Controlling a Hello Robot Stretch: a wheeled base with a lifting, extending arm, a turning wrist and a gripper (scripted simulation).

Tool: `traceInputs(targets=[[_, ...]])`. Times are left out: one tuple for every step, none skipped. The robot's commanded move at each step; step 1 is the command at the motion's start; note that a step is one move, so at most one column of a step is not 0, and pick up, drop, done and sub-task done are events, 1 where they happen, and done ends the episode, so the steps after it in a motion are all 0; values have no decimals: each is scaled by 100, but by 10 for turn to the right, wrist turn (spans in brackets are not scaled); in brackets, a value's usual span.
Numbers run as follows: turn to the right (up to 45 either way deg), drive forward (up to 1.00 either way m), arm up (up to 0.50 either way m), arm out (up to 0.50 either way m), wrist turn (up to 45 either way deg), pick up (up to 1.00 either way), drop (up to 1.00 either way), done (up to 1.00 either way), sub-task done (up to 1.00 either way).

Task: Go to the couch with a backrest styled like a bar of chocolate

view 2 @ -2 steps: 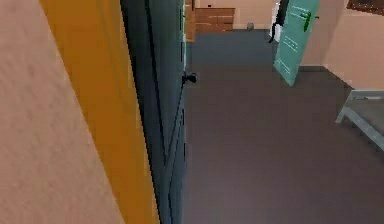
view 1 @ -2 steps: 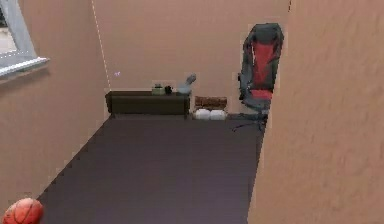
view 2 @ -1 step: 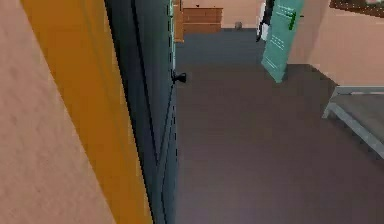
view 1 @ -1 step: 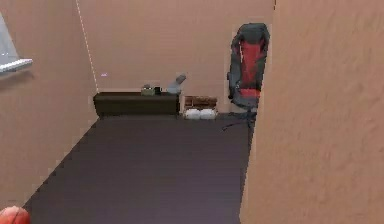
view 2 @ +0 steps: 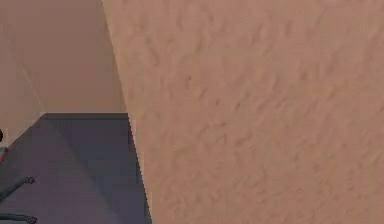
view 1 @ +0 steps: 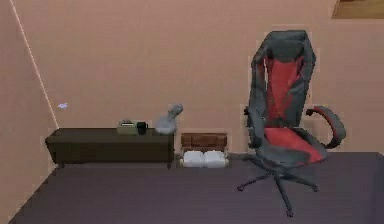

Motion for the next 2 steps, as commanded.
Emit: traceInputs(targets=[[0, 80, 0, 0, 0, 0, 0, 0, 0], [0, 0, 0, 0, 0, 0, 0, 100, 0]])
